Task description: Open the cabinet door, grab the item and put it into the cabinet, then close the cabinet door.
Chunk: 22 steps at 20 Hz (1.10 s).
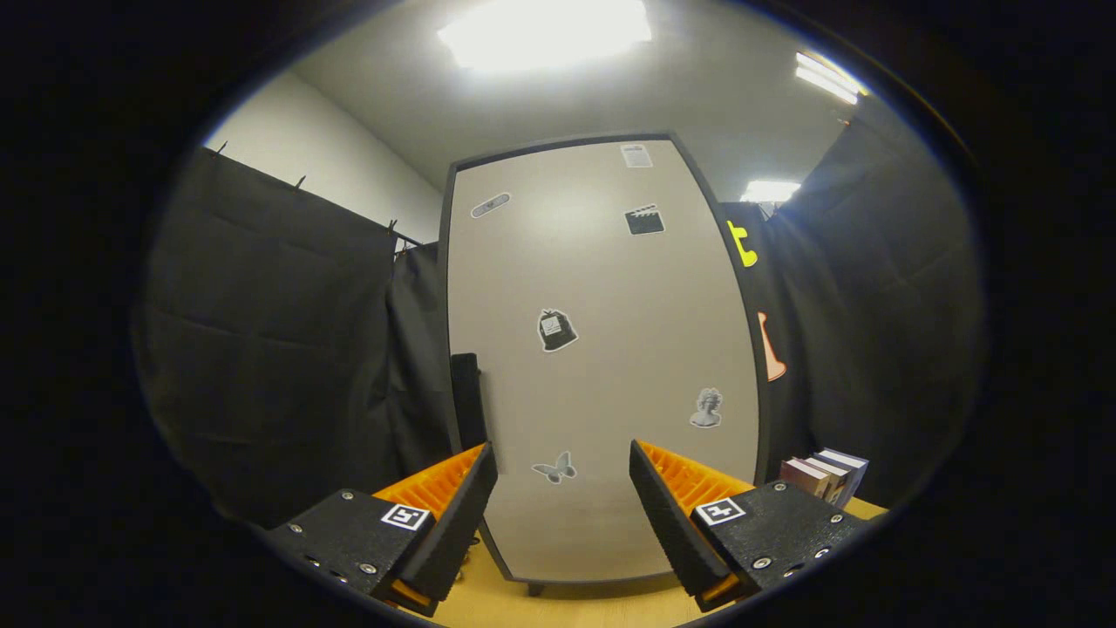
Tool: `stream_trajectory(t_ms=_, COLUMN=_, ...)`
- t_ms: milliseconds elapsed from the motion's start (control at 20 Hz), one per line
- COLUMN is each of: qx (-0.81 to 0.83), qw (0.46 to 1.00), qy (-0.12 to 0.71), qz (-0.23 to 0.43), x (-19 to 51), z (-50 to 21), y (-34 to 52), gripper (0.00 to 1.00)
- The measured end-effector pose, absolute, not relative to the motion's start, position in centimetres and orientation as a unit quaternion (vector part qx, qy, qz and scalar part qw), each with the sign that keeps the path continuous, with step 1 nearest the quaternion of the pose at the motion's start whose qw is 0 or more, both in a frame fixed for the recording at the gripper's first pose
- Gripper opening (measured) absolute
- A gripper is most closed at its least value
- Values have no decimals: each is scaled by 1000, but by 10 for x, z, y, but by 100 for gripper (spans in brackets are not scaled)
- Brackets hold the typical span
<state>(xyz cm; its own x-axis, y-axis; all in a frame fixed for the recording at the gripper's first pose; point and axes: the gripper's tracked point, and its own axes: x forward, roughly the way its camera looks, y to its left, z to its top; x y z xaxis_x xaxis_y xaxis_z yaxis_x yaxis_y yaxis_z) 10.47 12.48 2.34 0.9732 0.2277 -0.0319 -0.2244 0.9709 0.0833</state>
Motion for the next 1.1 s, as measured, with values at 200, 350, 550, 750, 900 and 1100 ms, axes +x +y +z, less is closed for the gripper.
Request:
stream_trajectory(t_ms=200, qx=29, qw=990, qy=25, qz=135, x=133, z=28, y=157, gripper=94)
stream_trajectory(t_ms=350, qx=17, qw=989, qy=32, qz=145, x=154, z=26, y=180, gripper=94)
stream_trajectory(t_ms=550, qx=17, qw=987, qy=43, qz=155, x=179, z=23, y=207, gripper=93)
stream_trajectory(t_ms=750, qx=10, qw=985, qy=58, qz=163, x=197, z=16, y=230, gripper=87)
stream_trajectory(t_ms=900, qx=-2, qw=984, qy=73, qz=162, x=212, z=8, y=243, gripper=79)
stream_trajectory(t_ms=1100, qx=-10, qw=983, qy=101, qz=152, x=225, z=-3, y=251, gripper=60)
